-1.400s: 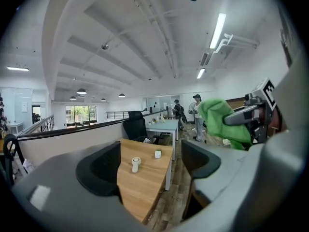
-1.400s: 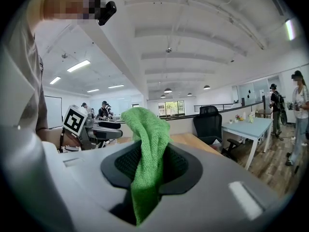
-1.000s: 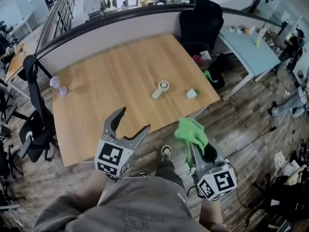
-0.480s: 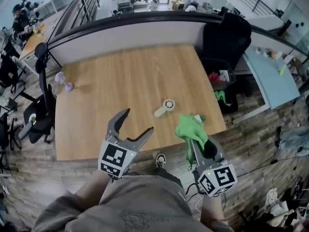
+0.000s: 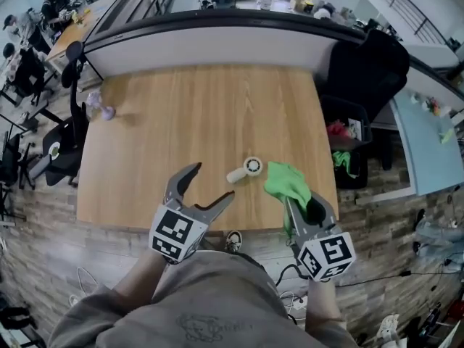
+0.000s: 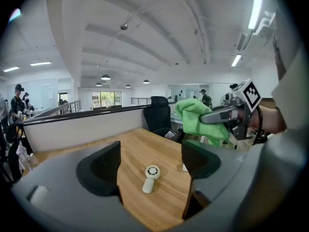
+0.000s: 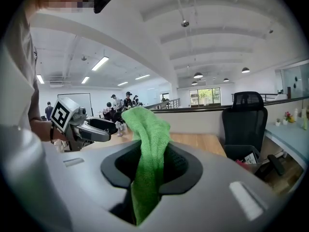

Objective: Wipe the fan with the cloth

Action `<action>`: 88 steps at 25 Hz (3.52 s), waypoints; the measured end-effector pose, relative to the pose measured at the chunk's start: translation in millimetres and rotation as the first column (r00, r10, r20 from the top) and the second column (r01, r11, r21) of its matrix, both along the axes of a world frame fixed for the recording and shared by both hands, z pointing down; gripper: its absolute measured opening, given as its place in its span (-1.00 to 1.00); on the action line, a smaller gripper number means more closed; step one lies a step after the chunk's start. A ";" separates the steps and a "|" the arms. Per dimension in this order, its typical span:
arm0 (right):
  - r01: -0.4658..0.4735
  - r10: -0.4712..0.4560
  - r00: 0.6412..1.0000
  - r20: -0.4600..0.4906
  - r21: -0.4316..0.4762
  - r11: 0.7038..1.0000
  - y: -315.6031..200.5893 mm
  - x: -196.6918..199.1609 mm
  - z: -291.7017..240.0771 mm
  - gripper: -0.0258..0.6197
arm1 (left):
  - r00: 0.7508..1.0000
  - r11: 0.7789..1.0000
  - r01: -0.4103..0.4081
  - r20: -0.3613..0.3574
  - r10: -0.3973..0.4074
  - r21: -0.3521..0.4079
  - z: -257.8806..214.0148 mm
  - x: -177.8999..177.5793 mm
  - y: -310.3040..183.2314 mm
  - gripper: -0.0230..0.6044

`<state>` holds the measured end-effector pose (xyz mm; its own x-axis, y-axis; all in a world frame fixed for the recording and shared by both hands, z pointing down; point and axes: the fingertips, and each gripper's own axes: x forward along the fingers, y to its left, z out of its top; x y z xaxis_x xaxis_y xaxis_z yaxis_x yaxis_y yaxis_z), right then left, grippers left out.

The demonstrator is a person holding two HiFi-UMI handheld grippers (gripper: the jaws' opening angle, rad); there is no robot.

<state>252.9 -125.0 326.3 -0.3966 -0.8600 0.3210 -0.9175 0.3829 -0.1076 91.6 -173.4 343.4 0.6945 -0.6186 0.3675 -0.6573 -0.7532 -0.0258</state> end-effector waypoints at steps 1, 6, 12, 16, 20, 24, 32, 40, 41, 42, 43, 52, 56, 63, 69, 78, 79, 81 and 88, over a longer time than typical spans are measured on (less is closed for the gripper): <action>0.003 -0.003 1.000 0.000 -0.003 1.000 -4.7 2.8 2.3 -0.61 | 1.000 1.000 0.005 0.006 -0.005 -0.004 2.1 1.1 -2.4 0.32; -0.007 0.007 1.000 0.018 -0.017 1.000 -18.2 12.8 15.0 -0.61 | 1.000 1.000 0.006 0.017 -0.006 -0.031 14.8 5.1 -7.9 0.32; -0.027 0.027 1.000 0.003 -0.057 0.998 -28.8 12.2 32.8 -0.61 | 0.999 0.993 0.008 -0.050 -0.014 -0.119 31.8 0.6 -17.7 0.24; -0.053 0.051 0.998 -0.021 -0.088 0.995 -43.5 8.6 47.4 -0.61 | 1.000 0.991 -0.022 0.017 0.025 -0.135 54.9 0.5 -29.4 0.24; -0.090 0.088 0.996 -0.021 -0.118 0.989 -54.8 8.5 65.6 -0.61 | 0.992 0.984 -0.072 0.088 0.087 -0.162 87.5 12.6 -32.5 0.24; -0.097 0.096 0.995 -0.018 -0.148 0.984 -71.7 -3.5 87.2 -0.61 | 0.986 0.969 -0.095 0.111 0.123 -0.228 121.6 18.2 -39.7 0.24; -0.152 0.150 0.988 -0.030 -0.245 0.958 -98.3 -10.3 151.1 -0.61 | 0.973 0.942 -0.114 0.154 0.170 -0.317 198.3 26.2 -52.1 0.24; -0.260 0.259 0.965 -0.044 -0.306 0.916 -118.4 -2.1 210.1 -0.61 | 0.958 0.912 -0.130 0.189 0.217 -0.389 268.1 37.1 -55.5 0.10; -0.273 0.271 0.961 -0.049 -0.312 0.910 -120.0 -0.1 217.0 -0.61 | 0.955 0.908 -0.132 0.194 0.224 -0.398 276.5 38.7 -55.7 0.10; -0.284 0.282 0.958 -0.055 -0.318 0.904 -121.4 1.6 223.7 -0.61 | 0.952 0.904 -0.134 0.199 0.231 -0.405 284.1 40.2 -55.9 0.08; -0.294 0.291 0.955 -0.059 -0.325 0.899 -122.8 3.2 230.1 -0.61 | 0.950 0.902 -0.136 0.205 0.237 -0.411 290.6 41.4 -56.1 0.03; -0.318 0.311 0.947 -0.082 -0.386 0.866 -134.6 6.8 274.6 -0.60 | 0.941 0.906 -0.123 0.243 0.237 -0.405 321.5 43.1 -60.6 -0.22; -0.272 0.255 0.962 -0.097 -0.390 0.880 -140.2 -9.6 280.9 -0.60 | 0.944 0.915 -0.130 0.236 0.232 -0.381 321.2 42.4 -63.5 -0.33; -0.121 0.082 0.990 -0.116 -0.388 0.914 -140.6 -58.4 279.8 -0.60 | 0.946 0.919 -0.135 0.229 0.231 -0.371 320.8 42.3 -63.1 -0.33; 0.136 -0.153 0.988 0.000 -0.463 0.876 -124.3 -118.9 289.1 -0.60 | 0.944 0.921 -0.138 0.233 0.233 -0.364 322.1 43.0 -63.6 -0.34; 0.110 -0.144 0.989 -0.035 -0.481 0.870 -124.3 -79.3 279.2 -0.60 | 0.944 0.921 -0.143 0.229 0.236 -0.362 322.0 42.3 -62.8 -0.34; 0.088 -0.128 0.990 -0.051 -0.476 0.875 -127.4 -70.0 277.9 -0.60 | 0.944 0.921 -0.143 0.228 0.237 -0.362 322.1 42.3 -63.1 -0.34; 0.015 -0.074 0.991 -0.114 -0.454 0.891 -134.6 -47.9 276.1 -0.60 | 0.944 0.921 -0.144 0.227 0.238 -0.363 322.2 42.5 -63.3 -0.34; -0.150 0.069 0.976 -0.208 -0.404 0.903 -146.1 -15.1 277.7 -0.60 | 0.944 0.920 -0.151 0.225 0.243 -0.361 322.0 42.6 -63.7 -0.34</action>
<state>237.8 -271.1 604.0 -0.2072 -0.6670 0.7157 -0.9697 0.2368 -0.0600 134.2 -237.0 665.5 0.6401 -0.2883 0.7121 -0.4991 -0.8607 0.1002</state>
